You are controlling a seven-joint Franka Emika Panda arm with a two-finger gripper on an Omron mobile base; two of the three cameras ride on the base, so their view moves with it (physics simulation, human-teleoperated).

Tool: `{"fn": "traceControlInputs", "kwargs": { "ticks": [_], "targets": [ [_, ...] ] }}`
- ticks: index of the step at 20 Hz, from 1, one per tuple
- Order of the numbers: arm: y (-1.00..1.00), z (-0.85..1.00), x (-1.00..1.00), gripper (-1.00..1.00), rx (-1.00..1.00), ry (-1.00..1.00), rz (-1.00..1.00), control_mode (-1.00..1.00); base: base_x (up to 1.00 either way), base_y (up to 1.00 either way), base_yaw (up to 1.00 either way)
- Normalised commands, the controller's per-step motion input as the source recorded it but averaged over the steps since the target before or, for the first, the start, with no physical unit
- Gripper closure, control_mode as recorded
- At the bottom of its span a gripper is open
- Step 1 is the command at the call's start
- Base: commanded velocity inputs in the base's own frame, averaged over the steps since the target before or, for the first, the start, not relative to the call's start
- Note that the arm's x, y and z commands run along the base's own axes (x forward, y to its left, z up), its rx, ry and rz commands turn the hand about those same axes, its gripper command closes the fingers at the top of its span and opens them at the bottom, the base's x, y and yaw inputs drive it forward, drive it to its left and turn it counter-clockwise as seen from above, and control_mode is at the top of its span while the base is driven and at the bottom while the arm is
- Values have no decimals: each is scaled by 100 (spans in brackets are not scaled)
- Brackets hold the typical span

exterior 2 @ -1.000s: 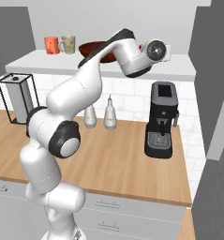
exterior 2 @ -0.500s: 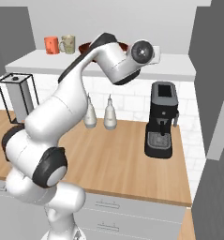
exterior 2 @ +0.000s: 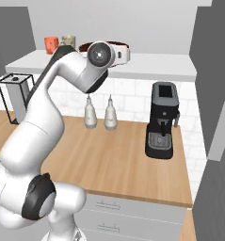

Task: Gather all objects into one cabinet and sort the glasses and bowls to opposite sides.

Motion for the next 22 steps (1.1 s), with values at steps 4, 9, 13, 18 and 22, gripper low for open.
{"fn": "traceControlInputs", "kwargs": {
  "ticks": [4,9,13,18,22],
  "targets": [
    [67,36,-5,100,0,0,0,-100,0,0,0],
    [42,29,-9,100,3,0,2,-100,0,0,0],
    [40,22,-7,100,7,0,8,-100,0,0,0],
    [54,0,-16,100,1,0,16,-100,0,0,0],
    [54,0,-10,100,0,0,14,-100,0,0,0]
  ]
}}
